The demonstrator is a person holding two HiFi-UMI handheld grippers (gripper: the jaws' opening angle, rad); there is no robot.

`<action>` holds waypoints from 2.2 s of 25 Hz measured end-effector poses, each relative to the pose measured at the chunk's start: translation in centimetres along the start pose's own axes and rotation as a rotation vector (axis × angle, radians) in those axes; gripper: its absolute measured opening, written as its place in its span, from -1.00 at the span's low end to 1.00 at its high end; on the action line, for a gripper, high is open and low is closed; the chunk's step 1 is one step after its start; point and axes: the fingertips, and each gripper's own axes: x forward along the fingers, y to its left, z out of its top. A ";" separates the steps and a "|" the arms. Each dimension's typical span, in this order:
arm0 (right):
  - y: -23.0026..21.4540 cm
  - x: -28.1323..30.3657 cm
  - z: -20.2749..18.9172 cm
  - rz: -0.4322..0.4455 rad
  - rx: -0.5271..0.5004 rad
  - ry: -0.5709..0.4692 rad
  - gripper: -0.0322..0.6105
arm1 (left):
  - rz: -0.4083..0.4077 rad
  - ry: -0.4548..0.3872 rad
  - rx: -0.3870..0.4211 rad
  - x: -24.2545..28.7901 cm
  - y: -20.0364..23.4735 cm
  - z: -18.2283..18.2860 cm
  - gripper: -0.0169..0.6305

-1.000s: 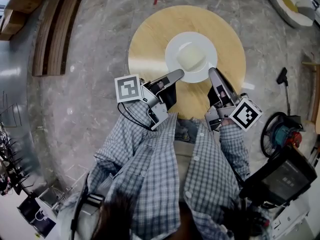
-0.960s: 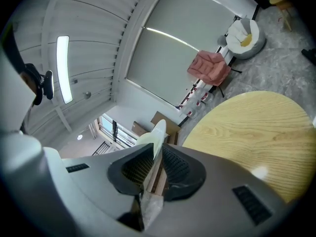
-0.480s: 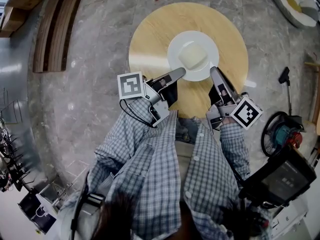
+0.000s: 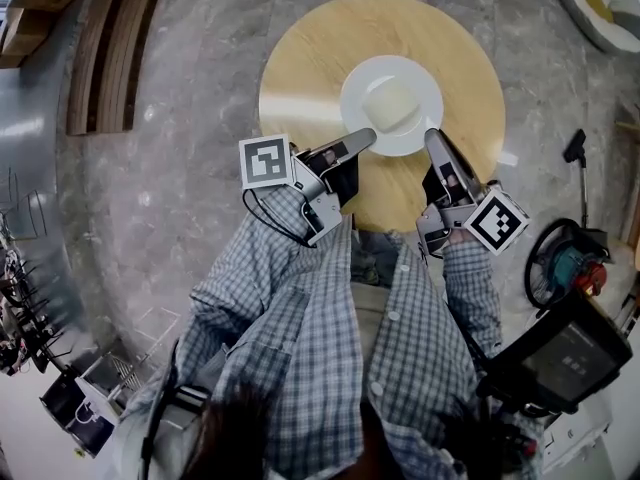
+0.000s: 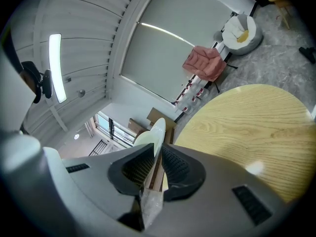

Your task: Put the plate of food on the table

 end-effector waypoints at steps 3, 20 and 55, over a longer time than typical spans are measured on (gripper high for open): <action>-0.3 -0.1 -0.3 -0.013 0.005 0.006 -0.72 | 0.009 0.003 0.000 0.0 0.3 -0.1 -0.88; -3.7 0.8 -1.4 -0.074 0.022 0.052 -0.72 | 0.038 0.020 -0.033 1.0 3.8 0.5 -0.89; -11.7 1.5 -6.0 -0.218 0.140 0.122 -0.72 | 0.197 0.059 -0.049 1.6 12.8 0.1 -0.89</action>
